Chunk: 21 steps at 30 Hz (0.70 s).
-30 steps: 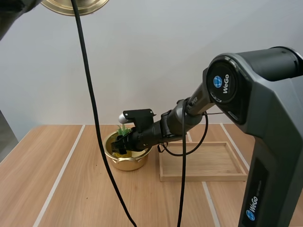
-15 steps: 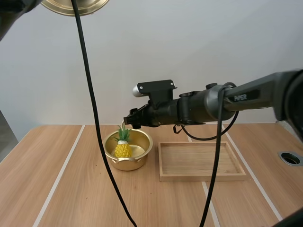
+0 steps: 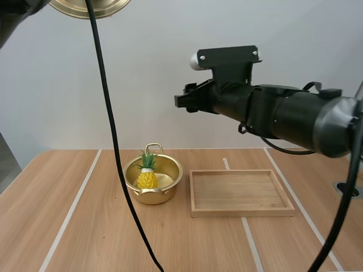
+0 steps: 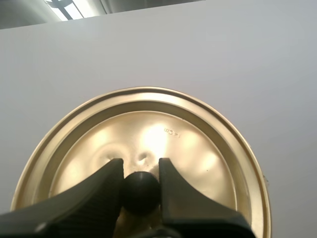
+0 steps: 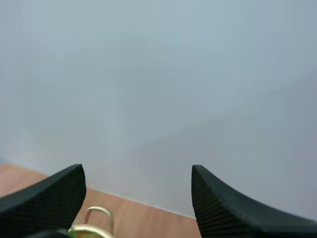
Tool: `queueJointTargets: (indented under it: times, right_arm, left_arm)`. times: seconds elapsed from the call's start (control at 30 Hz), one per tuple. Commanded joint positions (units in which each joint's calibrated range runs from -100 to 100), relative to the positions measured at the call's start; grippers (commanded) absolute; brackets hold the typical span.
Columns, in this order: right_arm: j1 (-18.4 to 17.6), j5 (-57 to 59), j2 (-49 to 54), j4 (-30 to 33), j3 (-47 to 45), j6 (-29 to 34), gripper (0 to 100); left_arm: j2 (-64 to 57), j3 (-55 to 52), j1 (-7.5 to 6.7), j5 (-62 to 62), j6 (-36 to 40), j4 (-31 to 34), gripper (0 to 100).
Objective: Open the pot, put the pineapple inside, and close it
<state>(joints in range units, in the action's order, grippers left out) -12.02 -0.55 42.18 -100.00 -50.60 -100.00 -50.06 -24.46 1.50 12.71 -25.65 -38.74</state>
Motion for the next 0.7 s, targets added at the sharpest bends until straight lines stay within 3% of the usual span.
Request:
queueJointTargets:
  times: [0.0, 0.2, 0.33, 0.37, 0.4, 0.53, 0.67]
  right_arm:
    - [1.8, -4.4, 3.9, 0.0, -0.4, 0.0, 100]
    - [2.7, -4.8, 11.8, 0.0, -0.4, 0.0, 99]
    - [3.3, -10.9, 15.7, 0.0, -0.4, 0.0, 62]
    - [3.6, -11.9, 16.2, 0.0, -0.4, 0.0, 60]
    - [4.4, -16.3, 17.2, 0.0, -0.4, 0.0, 42]
    - [6.5, -25.1, 18.6, 0.0, -0.4, 0.0, 3]
    - [9.0, -26.8, 19.3, 0.0, -0.4, 0.0, 0]
  left_arm:
    - [-0.4, 0.7, -0.19, -0.8, 0.5, 0.1, 0]
    - [-0.4, 0.7, -0.19, -0.8, 0.5, 0.1, 0]
    - [-0.4, 0.7, -0.19, -0.8, 0.5, 0.1, 0]
    - [-0.4, 0.7, -0.19, -0.8, 0.5, 0.1, 0]
    - [-0.4, 0.7, -0.19, -0.8, 0.5, 0.1, 0]
    - [-0.4, 0.7, -0.19, -0.8, 0.5, 0.1, 0]
    - [-0.4, 0.7, -0.19, -0.8, 0.5, 0.1, 0]
